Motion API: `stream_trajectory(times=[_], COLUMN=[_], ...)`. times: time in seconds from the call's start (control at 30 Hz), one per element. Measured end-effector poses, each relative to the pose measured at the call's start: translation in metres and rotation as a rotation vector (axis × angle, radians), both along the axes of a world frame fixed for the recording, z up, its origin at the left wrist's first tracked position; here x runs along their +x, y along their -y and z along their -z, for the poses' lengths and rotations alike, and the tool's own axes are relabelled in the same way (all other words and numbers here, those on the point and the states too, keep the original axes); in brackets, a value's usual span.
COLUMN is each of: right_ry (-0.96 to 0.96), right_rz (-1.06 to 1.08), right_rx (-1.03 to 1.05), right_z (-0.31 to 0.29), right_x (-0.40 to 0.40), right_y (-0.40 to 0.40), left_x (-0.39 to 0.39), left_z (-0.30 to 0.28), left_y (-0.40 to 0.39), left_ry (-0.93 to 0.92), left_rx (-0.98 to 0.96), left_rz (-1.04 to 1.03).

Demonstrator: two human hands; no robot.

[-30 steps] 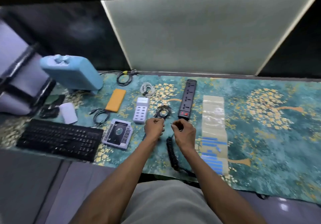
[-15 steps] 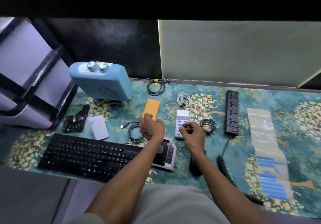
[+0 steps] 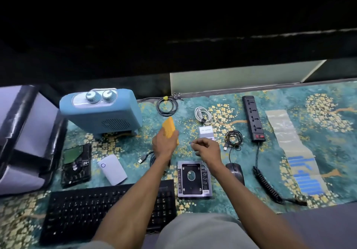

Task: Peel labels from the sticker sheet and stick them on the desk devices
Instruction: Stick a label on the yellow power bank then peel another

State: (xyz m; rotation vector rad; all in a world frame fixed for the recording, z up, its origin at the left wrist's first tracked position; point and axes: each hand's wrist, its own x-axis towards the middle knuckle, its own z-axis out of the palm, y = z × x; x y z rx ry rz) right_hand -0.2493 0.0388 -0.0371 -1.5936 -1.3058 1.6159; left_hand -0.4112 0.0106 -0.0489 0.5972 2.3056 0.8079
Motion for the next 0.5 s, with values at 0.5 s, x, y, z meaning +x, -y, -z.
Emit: stream_trajectory(times=[0.5], right_ry=[-0.132], right_rz=[-0.045], right_rx=[-0.279], right_z=[-0.009], right_x=[-0.033], right_y=[0.017], left_x=[0.010], left_z=[0.008], left_y=[0.038], left_ry=[0.989], left_rx=[0.331], left_rz=[-0.261])
